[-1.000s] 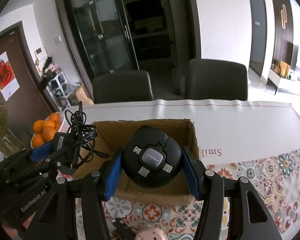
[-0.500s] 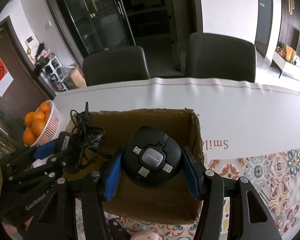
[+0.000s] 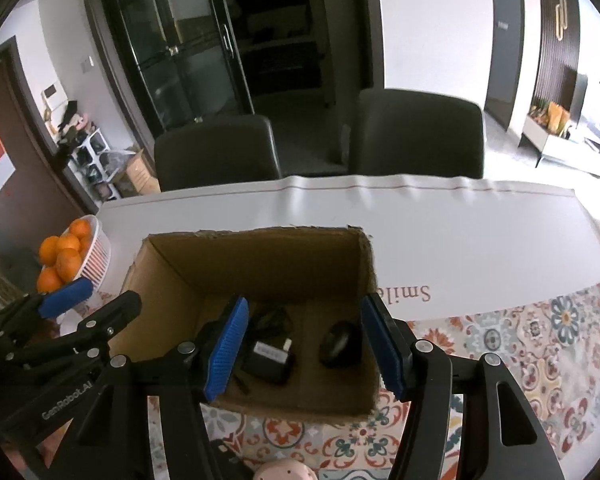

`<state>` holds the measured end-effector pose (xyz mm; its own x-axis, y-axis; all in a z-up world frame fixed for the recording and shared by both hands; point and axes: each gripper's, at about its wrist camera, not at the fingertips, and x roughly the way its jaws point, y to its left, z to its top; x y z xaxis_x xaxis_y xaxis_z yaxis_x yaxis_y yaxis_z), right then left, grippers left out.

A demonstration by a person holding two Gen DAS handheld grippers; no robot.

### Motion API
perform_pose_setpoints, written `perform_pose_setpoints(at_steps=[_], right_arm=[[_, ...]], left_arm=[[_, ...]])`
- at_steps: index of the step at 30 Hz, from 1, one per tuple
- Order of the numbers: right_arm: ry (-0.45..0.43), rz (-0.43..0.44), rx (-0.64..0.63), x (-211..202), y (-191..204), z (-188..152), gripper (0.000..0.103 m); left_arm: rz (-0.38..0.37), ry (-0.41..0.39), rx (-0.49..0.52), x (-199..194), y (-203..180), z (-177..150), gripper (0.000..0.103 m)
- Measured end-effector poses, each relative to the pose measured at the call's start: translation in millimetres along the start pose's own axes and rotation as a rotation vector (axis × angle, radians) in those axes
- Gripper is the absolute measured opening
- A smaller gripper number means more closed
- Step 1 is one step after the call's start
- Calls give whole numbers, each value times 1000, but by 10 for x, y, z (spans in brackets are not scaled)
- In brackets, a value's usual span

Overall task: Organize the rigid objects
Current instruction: 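Open both tools to drop the adapter and puck into the box, then move both tools back toward the remaining objects on the table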

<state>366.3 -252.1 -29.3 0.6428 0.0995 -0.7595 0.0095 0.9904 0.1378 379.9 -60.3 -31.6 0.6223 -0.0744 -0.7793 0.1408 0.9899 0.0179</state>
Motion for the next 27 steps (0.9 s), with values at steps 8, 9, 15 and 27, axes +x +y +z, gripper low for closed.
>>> perform_pose_setpoints(at_steps=[8, 9, 15, 27], right_arm=[[-65, -29, -4, -384, 70, -141, 63], [-76, -35, -5, -436, 78, -164, 64], [-132, -25, -4, -745, 161, -323, 67], [-171, -46, -15, -1138, 303, -826, 71]], left_arm=[[7, -65, -12, -416, 75, -153, 70], [11, -73, -15, -483, 82, -178, 71], [23, -118, -18, -815, 118, -331, 73], [59, -149, -1, -1181, 176, -823, 79]])
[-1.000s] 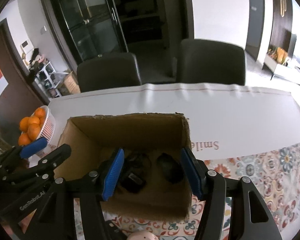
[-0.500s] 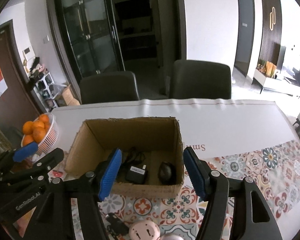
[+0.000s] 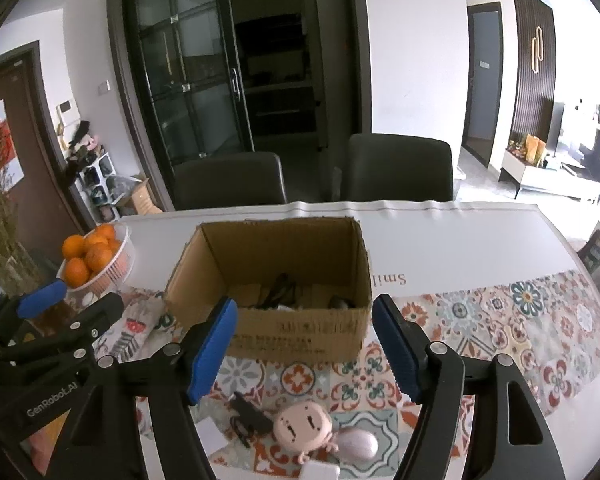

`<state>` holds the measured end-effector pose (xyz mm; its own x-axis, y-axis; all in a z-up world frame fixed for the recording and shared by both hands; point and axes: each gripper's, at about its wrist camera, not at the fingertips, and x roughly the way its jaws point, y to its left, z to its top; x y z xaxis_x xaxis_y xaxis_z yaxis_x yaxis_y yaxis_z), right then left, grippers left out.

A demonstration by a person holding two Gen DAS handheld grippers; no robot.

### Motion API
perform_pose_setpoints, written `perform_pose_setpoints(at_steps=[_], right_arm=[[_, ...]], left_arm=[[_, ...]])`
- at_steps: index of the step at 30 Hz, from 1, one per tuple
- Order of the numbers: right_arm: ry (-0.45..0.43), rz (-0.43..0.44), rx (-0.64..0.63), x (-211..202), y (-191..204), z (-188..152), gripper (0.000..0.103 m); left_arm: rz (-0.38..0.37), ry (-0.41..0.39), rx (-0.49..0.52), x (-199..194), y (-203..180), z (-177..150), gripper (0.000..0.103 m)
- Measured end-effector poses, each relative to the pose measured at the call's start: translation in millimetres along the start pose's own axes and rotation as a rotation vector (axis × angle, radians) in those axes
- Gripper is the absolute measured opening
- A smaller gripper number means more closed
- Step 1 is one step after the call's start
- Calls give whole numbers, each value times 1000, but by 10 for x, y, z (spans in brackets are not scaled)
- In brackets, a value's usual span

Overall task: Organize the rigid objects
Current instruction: 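Move both tools back toward the remaining objects on the table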

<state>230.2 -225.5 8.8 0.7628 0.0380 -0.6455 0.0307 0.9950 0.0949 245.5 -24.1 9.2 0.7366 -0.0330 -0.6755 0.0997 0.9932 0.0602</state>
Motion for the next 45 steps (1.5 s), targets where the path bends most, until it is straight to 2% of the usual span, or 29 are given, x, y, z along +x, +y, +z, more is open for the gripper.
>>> perform_pose_setpoints(at_steps=[9, 15, 27, 32, 45], right_arm=[[3, 7, 15, -202, 50, -293, 71], [10, 12, 14, -310, 91, -483, 71], [55, 49, 14, -400, 157, -816, 71], [77, 55, 18, -416, 148, -938, 71], [91, 49, 9, -424, 150, -1254, 71]], left_arm=[[1, 10, -24, -205, 73, -330, 79], [-36, 47, -53, -270, 111, -542, 79], [0, 71, -57, -432, 137, -894, 79], [-39, 120, -83, -418, 160, -1023, 79], [-71, 206, -98, -300, 114, -1434, 78]])
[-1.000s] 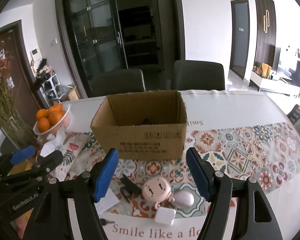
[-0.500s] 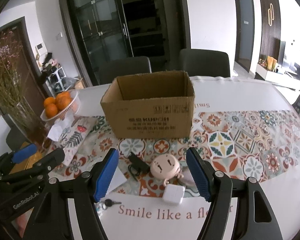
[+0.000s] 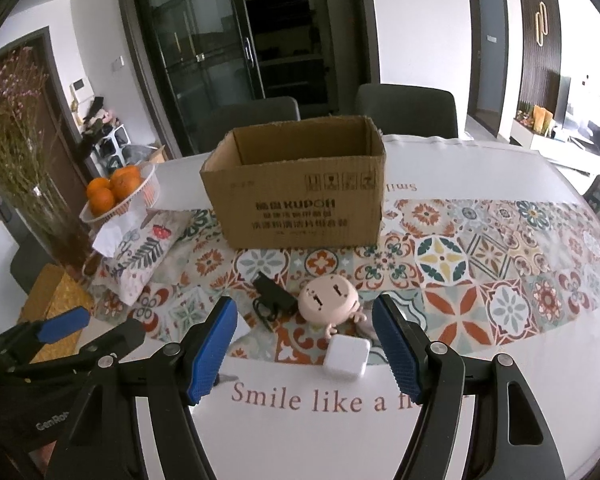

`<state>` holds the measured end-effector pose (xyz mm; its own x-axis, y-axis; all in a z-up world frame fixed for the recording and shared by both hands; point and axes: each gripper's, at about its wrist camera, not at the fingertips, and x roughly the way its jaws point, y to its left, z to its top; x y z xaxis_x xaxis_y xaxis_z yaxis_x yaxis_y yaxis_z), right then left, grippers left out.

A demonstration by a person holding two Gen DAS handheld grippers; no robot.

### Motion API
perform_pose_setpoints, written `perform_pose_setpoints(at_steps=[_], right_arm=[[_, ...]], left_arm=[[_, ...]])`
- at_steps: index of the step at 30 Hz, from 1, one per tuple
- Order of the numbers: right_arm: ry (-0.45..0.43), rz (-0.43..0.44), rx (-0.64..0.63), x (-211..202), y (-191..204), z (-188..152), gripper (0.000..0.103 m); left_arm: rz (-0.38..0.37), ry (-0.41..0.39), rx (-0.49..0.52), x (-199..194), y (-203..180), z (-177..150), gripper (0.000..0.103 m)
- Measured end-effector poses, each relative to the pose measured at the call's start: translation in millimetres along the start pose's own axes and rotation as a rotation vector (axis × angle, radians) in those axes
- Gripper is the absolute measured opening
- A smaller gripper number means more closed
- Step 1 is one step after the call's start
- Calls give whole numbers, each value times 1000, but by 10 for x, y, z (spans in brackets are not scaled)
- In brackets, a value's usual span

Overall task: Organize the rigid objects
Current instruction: 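Move both tools back toward the remaining objects on the table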

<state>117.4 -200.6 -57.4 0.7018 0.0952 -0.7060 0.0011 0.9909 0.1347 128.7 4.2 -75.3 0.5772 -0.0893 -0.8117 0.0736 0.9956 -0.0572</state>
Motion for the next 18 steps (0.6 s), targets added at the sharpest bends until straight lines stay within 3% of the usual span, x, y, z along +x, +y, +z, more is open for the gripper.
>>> perform_pose_setpoints(at_steps=[12, 18], right_arm=[[4, -32, -57, 130, 4, -321, 71], [82, -18, -59, 365, -26, -510, 71]], left_arm=[[6, 29, 11, 224, 17, -353, 74], [25, 54, 23, 410, 42, -483, 67]])
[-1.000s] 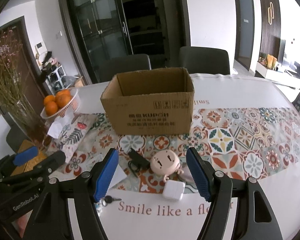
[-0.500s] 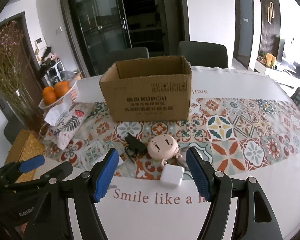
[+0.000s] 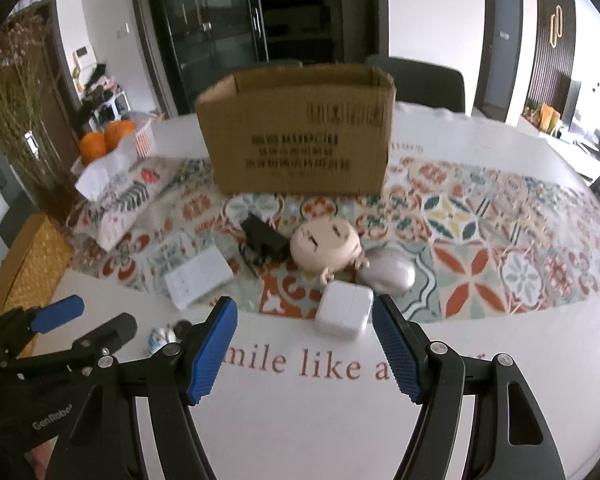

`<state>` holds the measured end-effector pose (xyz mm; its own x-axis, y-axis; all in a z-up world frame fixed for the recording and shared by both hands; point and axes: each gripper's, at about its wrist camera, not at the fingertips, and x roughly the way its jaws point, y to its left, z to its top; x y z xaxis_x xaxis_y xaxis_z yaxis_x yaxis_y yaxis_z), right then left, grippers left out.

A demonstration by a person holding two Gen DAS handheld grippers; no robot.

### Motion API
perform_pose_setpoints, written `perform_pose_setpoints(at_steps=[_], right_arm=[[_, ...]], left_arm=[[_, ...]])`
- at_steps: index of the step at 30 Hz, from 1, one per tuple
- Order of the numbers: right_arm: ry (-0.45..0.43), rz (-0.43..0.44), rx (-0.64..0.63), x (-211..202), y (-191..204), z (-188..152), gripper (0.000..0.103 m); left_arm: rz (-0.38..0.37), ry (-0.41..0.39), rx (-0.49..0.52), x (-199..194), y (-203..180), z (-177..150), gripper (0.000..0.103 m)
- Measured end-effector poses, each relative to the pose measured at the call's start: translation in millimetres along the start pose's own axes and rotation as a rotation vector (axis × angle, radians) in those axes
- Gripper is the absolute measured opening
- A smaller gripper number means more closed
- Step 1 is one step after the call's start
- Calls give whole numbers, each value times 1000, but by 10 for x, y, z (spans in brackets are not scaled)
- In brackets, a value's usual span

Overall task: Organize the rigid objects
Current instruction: 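Move both tools back toward the remaining objects on the table, then grasp the astronaut keychain with the left tool while the right tool grasps the white charger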

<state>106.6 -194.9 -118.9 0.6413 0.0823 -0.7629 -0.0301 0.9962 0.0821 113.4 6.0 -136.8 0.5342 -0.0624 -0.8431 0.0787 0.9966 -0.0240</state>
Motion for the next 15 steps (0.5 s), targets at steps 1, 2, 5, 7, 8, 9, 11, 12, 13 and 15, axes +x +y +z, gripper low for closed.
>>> perform_pose_setpoints(at_steps=[1, 2, 5, 7, 8, 9, 11, 12, 13, 15], right_arm=[[11, -1, -3, 47, -3, -26, 71], [18, 2, -2, 77, -7, -46, 71], [36, 4, 4, 157, -25, -92, 71], [43, 1, 6, 210, -35, -120, 71], [45, 1, 7, 229, -44, -127, 71], [47, -2, 8, 259, -51, -140, 71], [53, -8, 11, 305, -64, -153, 71], [57, -8, 15, 338, -74, -164, 71], [56, -13, 15, 358, -78, -171, 71], [55, -22, 10, 405, -79, -186, 71]], left_arm=[[1, 6, 6, 31, -1, -18, 67], [-1, 9, 10, 60, -1, -33, 67], [-2, 13, 16, 134, -2, -78, 67], [0, 14, 24, 175, -7, -97, 65], [2, 11, 28, 197, -11, -104, 65], [8, 12, 35, 228, -15, -110, 64], [17, 13, 47, 288, -17, -117, 63], [23, 9, 51, 309, -14, -126, 62], [27, 8, 56, 322, -14, -130, 62], [34, 7, 65, 374, -10, -144, 62]])
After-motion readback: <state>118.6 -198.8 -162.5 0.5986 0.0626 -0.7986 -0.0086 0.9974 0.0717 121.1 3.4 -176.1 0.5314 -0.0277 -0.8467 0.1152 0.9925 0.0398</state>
